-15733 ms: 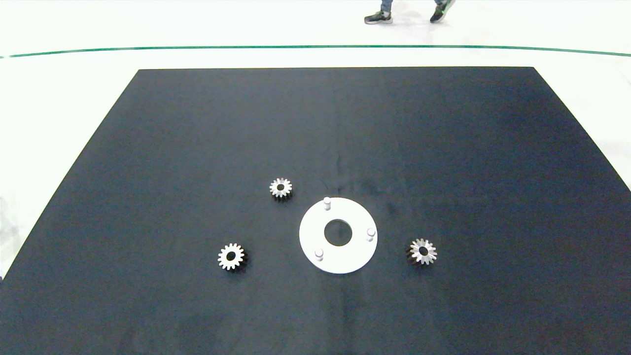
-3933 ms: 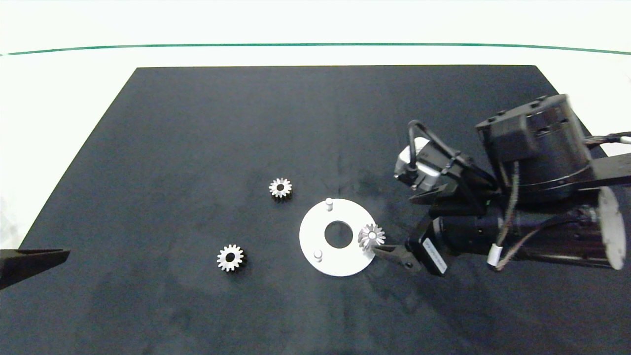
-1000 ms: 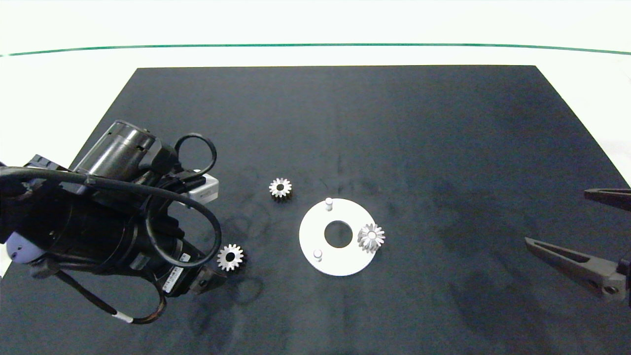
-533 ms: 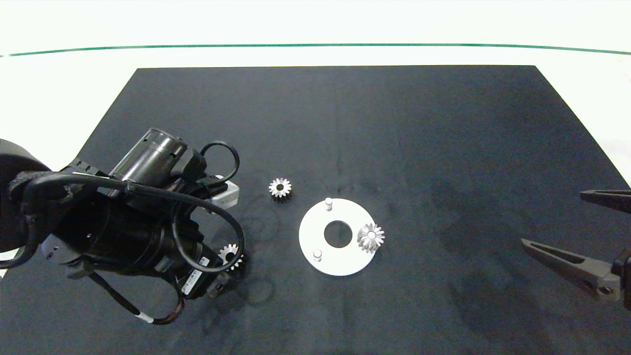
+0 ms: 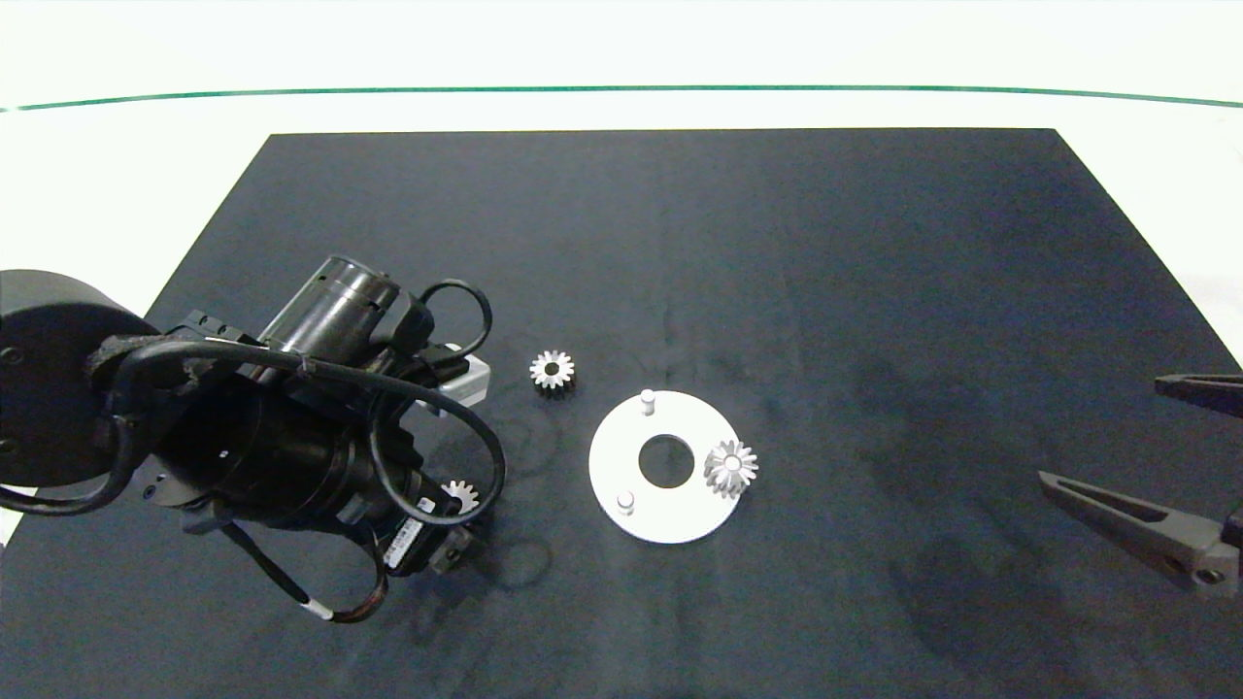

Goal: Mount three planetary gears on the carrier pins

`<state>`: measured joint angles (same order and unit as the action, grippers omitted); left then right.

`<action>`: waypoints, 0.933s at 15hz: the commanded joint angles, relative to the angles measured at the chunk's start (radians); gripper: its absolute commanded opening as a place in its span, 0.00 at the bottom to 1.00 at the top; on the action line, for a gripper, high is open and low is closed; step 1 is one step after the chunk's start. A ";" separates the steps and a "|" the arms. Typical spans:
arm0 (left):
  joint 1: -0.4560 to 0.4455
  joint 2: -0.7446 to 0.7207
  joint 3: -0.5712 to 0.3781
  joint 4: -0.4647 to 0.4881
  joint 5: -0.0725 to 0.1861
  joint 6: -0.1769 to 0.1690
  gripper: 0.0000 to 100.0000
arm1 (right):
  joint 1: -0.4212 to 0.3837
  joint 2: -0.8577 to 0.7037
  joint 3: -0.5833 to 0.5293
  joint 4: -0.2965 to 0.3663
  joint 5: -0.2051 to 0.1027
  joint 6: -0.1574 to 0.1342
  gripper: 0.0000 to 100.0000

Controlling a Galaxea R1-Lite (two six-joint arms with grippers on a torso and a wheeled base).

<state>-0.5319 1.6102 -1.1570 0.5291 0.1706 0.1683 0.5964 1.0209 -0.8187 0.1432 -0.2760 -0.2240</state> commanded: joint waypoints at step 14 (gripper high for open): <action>-0.008 0.027 0.003 -0.026 0.003 0.004 1.00 | 0.000 0.002 0.010 0.001 0.000 -0.012 1.00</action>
<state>-0.5396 1.6366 -1.1551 0.5002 0.1713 0.1711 0.5964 1.0213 -0.8091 0.1432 -0.2745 -0.2336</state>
